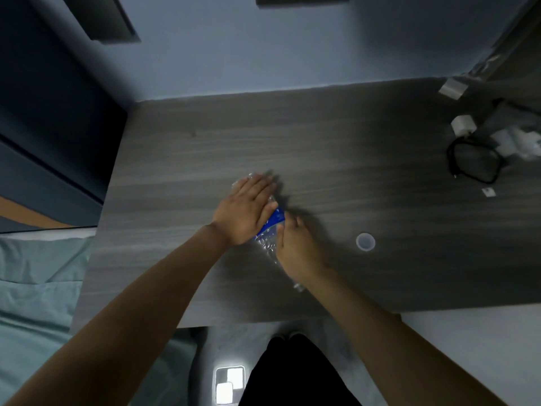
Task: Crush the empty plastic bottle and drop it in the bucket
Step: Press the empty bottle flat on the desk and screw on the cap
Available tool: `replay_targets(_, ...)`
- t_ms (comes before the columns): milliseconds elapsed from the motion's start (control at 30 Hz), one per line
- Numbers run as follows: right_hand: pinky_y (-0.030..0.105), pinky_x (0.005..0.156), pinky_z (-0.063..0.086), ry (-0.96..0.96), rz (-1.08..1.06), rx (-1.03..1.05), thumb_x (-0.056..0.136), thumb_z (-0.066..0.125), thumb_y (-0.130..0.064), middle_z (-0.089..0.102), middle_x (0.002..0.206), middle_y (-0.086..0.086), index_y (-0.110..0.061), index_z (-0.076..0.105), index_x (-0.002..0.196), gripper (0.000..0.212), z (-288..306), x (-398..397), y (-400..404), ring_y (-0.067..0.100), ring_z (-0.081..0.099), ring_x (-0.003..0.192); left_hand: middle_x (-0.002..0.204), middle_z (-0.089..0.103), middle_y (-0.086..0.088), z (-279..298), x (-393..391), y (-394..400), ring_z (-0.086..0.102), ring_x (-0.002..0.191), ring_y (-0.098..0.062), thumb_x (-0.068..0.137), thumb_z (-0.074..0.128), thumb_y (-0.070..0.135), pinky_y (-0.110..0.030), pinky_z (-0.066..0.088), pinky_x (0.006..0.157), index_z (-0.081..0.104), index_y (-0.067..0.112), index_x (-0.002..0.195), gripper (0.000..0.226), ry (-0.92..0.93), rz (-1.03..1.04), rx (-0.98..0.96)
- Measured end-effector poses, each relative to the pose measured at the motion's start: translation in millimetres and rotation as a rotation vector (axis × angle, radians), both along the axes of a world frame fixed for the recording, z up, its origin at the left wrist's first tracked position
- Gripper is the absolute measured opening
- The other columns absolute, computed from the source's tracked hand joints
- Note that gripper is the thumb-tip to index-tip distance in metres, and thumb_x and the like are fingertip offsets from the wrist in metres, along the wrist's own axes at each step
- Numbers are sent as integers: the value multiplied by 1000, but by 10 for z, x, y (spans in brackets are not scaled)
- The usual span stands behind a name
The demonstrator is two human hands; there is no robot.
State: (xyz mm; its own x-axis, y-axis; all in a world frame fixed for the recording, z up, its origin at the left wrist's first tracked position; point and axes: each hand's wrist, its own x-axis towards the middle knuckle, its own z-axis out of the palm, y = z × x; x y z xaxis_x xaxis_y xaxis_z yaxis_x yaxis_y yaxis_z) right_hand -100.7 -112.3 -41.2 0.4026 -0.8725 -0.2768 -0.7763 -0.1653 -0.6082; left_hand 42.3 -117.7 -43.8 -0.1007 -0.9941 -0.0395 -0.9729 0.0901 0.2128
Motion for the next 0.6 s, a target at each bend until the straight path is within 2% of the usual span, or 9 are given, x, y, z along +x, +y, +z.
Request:
replay_targets(67,39,89,42,3,-20,1,90,36,-15,51,124,21,-1,42,122,36,-27,35,-21,34,49,110,151,33,-11,-51,1,0,18,145,-23,97,30,34,-29,-1,116,31,10,140,49,-35,-21,-10)
replay_targets(167,38,93,40,37,-53,-44,94,32,-24,50,125,19,-3,43,120,35,-83,87,-8,29,46,113,152,31,-11,-113,2,4,16,145,-23,95,18,40,-32,0,116,28,10,141,56,-108,-48,-4)
replay_targets(267,35,97,35,117,-33,-137,94,31,-28,47,127,17,-3,38,124,39,-174,136,45,27,42,113,154,13,-8,-240,0,51,2,144,-23,92,5,43,-37,-2,117,11,10,142,60,-243,-78,1)
replay_targets(367,37,92,40,192,-16,-222,92,37,-28,51,120,18,-1,39,124,42,-244,153,84,29,45,106,149,-2,-6,-363,-10,71,-6,141,-23,92,3,42,-42,-4,117,-4,13,138,55,-303,-71,-7)
replay_targets(433,38,88,43,216,-8,-267,91,40,-29,54,117,19,-1,42,124,43,-262,142,79,30,49,103,152,7,-8,-377,-5,47,-3,141,-23,93,6,42,-44,0,117,-1,12,138,55,-327,-77,-18)
replay_targets(533,37,93,41,209,14,-238,92,36,-32,45,128,17,-4,34,130,47,-282,111,50,28,44,110,153,26,-11,-280,51,-11,3,141,-22,93,5,43,-41,2,115,8,10,139,57,-348,-159,-6)
replay_targets(600,36,91,40,201,14,-231,92,33,-34,44,126,15,-6,32,130,47,-281,100,27,26,43,108,148,38,-12,-177,99,-69,20,142,-24,92,9,43,-39,6,113,24,9,141,61,-334,-215,15)
